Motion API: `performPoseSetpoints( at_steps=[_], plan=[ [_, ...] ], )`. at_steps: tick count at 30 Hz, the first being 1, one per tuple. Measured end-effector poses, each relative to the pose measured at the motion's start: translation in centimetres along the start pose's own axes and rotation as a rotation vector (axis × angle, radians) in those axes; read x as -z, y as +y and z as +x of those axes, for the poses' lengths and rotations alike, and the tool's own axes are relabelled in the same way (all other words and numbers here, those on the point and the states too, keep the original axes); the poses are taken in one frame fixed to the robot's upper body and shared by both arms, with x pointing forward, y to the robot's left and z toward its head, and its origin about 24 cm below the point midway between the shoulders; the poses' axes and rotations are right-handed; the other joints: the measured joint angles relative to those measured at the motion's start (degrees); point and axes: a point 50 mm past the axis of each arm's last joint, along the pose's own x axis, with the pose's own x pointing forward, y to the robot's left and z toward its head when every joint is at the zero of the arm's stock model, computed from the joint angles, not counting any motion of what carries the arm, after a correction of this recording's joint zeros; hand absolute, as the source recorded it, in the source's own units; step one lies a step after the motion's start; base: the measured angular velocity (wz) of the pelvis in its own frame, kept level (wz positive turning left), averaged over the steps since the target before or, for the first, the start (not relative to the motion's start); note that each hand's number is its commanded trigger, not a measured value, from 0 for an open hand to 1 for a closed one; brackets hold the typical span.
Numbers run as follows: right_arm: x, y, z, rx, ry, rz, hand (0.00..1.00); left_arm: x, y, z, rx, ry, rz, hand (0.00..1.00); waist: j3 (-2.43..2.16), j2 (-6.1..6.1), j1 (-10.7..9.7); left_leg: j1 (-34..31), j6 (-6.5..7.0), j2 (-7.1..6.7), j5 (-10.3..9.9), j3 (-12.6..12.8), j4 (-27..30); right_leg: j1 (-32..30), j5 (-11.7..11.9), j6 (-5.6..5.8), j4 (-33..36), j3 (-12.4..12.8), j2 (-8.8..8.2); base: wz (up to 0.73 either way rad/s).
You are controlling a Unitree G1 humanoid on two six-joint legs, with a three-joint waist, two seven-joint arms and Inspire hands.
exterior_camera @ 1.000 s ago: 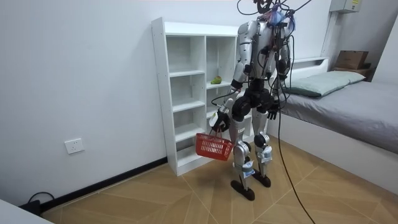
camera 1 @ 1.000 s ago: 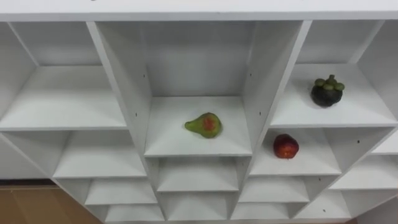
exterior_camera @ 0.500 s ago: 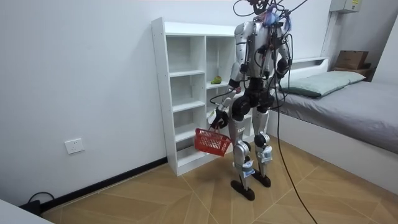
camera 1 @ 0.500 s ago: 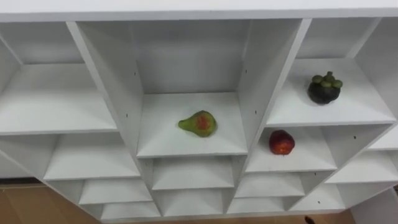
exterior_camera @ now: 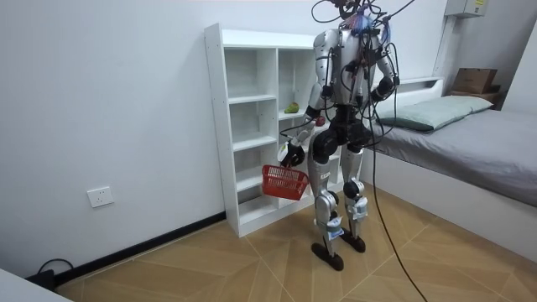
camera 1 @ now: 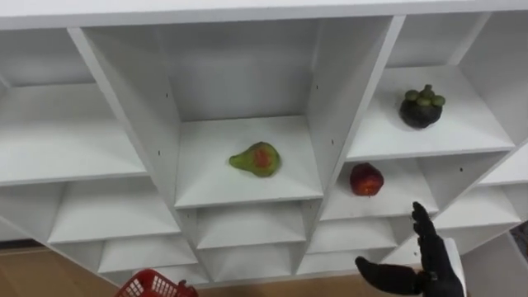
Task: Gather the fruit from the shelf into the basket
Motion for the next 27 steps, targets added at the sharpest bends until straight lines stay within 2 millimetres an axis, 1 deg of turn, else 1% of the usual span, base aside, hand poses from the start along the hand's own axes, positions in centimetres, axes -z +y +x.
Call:
performPoseSetpoints(
  at_steps=[3,8,13,18,22,27],
  plan=[
    [-1.5,0.1,0.1,0.005,-0.083,0.006,0.00,0.1,0.0,0.0,0.008,-0.009,0.000,1.00,0.03,0.22,-0.08,0.29,0.00,0.10,0.00,0.00,-0.02,0.08,0.20,-0.07,-0.02,0.79,0.15,-0.10],
    [-3.1,-0.2,0.8,0.024,-0.170,0.006,0.00,0.2,-0.4,0.0,0.022,-0.011,-0.024,1.00,0.05,0.54,-0.12,0.76,0.00,0.08,0.00,-0.01,-0.12,0.18,0.52,0.01,0.13,2.09,0.31,-0.13],
    [-3.8,-0.4,0.9,0.073,-0.206,0.003,0.00,-0.2,-0.6,0.1,0.041,-0.017,-0.013,1.00,0.11,0.40,-0.16,0.91,0.20,0.01,0.12,0.03,-0.13,0.03,0.53,0.05,0.76,2.23,0.28,-0.01],
    [-5.8,-1.0,0.7,0.128,-0.311,0.031,0.00,0.0,-0.9,0.1,0.058,-0.007,-0.014,1.00,0.19,0.41,-0.02,0.83,0.33,-0.01,0.20,0.29,-0.15,-0.12,0.54,0.09,0.59,2.83,0.40,-0.02],
    [-6.5,-1.3,0.7,0.167,-0.350,0.048,0.00,0.0,-0.8,0.2,0.057,-0.002,-0.023,1.00,0.12,0.50,0.19,0.55,0.37,-0.02,0.22,0.53,-0.39,-0.67,0.63,0.22,0.61,3.30,0.50,-0.06],
    [-6.9,-1.4,0.9,0.213,-0.366,0.060,0.00,0.3,-0.3,0.3,0.047,0.012,-0.008,1.00,0.12,0.49,0.38,0.37,0.43,-0.05,0.25,0.53,-0.42,-0.88,0.76,0.22,0.64,3.01,0.46,-0.01]
  ],
)
